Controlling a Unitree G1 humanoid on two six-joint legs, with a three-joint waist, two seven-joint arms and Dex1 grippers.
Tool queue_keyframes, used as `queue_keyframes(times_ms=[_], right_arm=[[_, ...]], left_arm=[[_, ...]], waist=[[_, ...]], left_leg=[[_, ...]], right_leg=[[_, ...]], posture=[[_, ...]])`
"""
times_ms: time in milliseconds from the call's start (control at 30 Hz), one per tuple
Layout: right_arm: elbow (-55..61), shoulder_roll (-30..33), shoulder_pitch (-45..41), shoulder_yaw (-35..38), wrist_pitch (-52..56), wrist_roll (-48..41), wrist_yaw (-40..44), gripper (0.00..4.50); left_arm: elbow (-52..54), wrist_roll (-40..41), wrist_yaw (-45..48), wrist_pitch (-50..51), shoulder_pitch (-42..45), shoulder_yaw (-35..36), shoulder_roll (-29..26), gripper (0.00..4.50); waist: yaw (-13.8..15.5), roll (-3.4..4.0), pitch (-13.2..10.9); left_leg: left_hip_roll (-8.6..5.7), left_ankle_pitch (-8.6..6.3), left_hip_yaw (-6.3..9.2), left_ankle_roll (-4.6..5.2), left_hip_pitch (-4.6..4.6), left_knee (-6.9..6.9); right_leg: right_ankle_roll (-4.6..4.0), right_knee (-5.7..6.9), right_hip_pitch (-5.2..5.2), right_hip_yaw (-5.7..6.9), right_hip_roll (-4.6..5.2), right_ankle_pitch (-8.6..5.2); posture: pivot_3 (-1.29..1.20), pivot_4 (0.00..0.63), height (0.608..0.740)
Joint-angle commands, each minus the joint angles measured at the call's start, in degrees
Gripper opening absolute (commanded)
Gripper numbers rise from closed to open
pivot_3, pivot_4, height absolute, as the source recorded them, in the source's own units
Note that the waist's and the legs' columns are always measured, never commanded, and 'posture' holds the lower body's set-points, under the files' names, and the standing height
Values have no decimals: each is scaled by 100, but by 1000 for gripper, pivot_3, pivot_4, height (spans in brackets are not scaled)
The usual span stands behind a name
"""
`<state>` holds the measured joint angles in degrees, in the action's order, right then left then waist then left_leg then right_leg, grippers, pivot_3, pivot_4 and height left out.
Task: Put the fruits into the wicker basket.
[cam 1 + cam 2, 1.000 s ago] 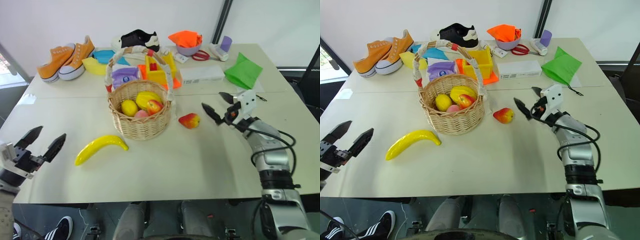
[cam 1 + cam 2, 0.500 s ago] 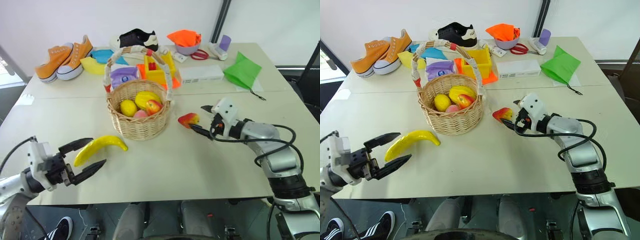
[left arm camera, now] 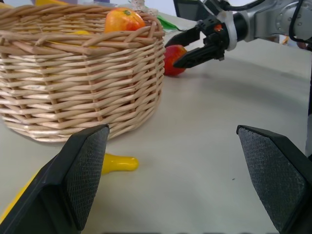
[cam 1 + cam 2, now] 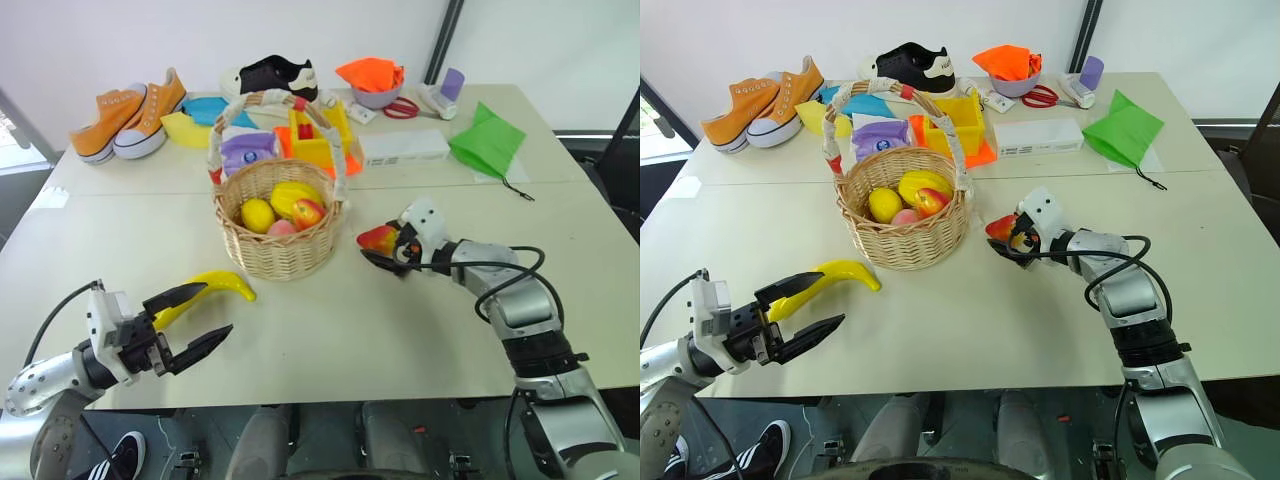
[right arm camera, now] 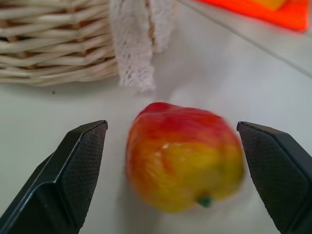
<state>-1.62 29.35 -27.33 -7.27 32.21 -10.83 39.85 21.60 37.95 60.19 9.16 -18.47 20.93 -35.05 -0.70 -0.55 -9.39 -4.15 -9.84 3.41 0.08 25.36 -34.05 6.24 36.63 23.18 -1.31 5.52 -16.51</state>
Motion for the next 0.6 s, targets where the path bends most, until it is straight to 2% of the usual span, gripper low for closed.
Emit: queue_keyframes(times_ms=[33, 133, 333, 500, 567, 600], right_arm=[[-36, -126, -60, 55, -21, -2, -64, 4435], [46, -152, -102, 223, 15, -56, -150, 3610], [507, 183, 141, 602, 96, -323, 86, 3610], [1787, 909, 551, 1126, 808, -1334, 917, 3610], [1886, 968, 513, 1188, 919, -1447, 884, 3610], [1710, 924, 471, 1092, 753, -1212, 695, 3610]], left_arm=[[216, -43, -115, -145, -27, 22, 74, 4500], [214, -32, -123, -140, -63, 31, 100, 4500], [111, -63, -144, -202, -10, 41, 105, 4500], [-41, 45, -187, -184, -9, 223, 140, 4500], [-134, -36, -160, -280, 7, 230, 143, 4500], [-152, -43, -165, -288, 28, 206, 155, 4500]], waist=[[-3, 0, 0], [-5, 0, 0], [7, 0, 0], [14, 1, 0], [-28, 0, 0], [-36, -3, 2]], left_leg=[[-1, 0, 0, 0, 0, -1], [-1, 0, -1, 0, 0, -3], [-1, 0, -1, 0, 0, -4], [-2, 0, -1, 1, 1, -4], [0, 0, -1, 2, -2, -5], [2, 0, 0, 2, -3, -5]], right_leg=[[0, 0, -1, 0, 0, 0], [1, 1, -1, -1, 0, 1], [1, 2, 0, 0, 0, 1], [1, 0, -5, 1, 2, 0], [0, 2, -5, 0, 1, 0], [0, 3, -5, 0, 0, 0]], posture=[[0, 150, 740], [0, 150, 740], [0, 150, 740], [0, 150, 740], [0, 150, 740], [0, 150, 740]])
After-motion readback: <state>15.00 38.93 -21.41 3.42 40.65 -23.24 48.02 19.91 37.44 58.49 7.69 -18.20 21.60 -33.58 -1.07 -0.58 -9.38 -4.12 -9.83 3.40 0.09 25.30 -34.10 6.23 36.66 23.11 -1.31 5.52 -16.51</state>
